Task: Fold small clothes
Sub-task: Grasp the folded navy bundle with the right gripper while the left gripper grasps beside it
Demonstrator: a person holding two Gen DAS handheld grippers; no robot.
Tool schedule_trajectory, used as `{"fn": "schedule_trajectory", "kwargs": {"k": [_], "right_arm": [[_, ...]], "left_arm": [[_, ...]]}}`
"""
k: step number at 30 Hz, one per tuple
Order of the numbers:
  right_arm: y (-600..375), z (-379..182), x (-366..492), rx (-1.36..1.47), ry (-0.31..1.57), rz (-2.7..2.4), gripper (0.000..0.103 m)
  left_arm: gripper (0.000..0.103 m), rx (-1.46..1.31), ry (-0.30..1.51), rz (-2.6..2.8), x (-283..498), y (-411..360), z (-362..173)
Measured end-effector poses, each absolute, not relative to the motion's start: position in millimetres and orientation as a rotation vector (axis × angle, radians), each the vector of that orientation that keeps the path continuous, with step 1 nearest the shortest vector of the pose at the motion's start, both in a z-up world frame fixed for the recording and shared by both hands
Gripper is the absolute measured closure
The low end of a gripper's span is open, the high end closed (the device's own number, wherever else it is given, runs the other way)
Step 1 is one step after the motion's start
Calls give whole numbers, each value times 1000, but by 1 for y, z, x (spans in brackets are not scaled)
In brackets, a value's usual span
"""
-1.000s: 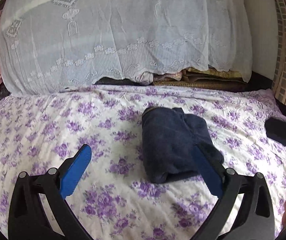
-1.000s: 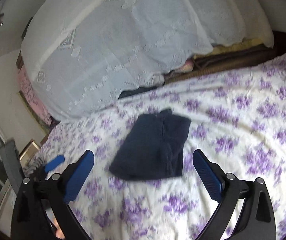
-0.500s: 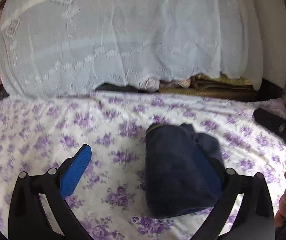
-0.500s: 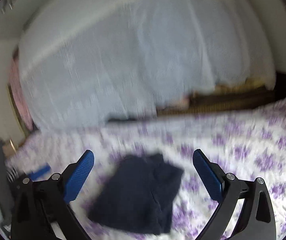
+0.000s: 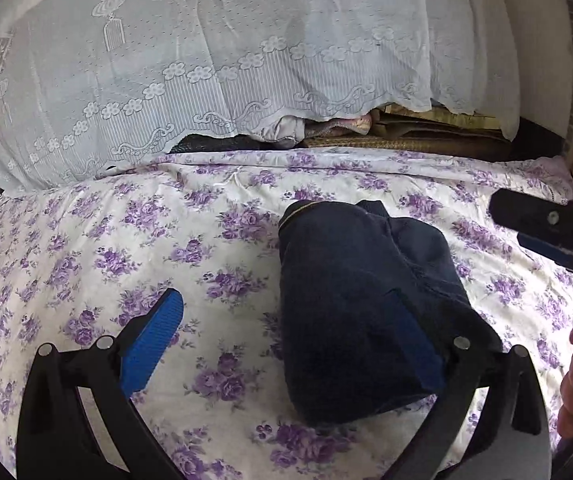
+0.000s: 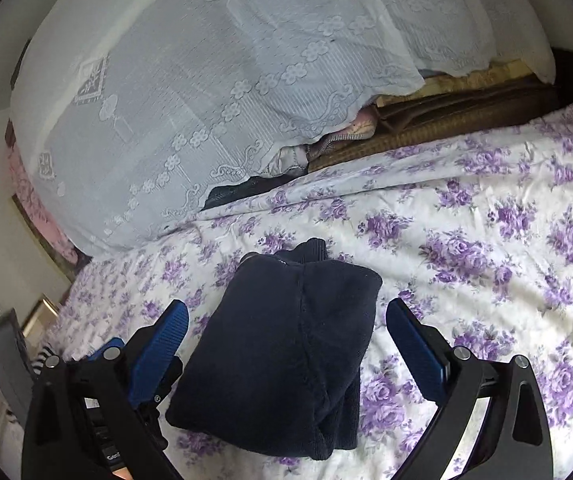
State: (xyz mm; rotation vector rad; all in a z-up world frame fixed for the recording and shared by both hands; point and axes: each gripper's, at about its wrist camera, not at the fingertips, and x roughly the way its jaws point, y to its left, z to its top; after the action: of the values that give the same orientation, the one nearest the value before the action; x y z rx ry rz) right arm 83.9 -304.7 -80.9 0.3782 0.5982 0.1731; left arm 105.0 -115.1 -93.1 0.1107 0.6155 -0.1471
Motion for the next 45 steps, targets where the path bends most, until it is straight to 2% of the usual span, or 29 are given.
{"fn": "schedule_trajectory", "kwargs": {"k": [5, 24, 45], "right_arm": [[-300, -83, 86, 318, 612, 152, 3], [-329, -132, 112, 533, 770, 168, 3], [-320, -165, 124, 579, 887, 221, 3]], "left_arm": [[5, 114, 632, -144, 107, -116, -97], [5, 71, 722, -185, 118, -116, -116], [5, -39, 856, -338, 127, -119, -139]]}}
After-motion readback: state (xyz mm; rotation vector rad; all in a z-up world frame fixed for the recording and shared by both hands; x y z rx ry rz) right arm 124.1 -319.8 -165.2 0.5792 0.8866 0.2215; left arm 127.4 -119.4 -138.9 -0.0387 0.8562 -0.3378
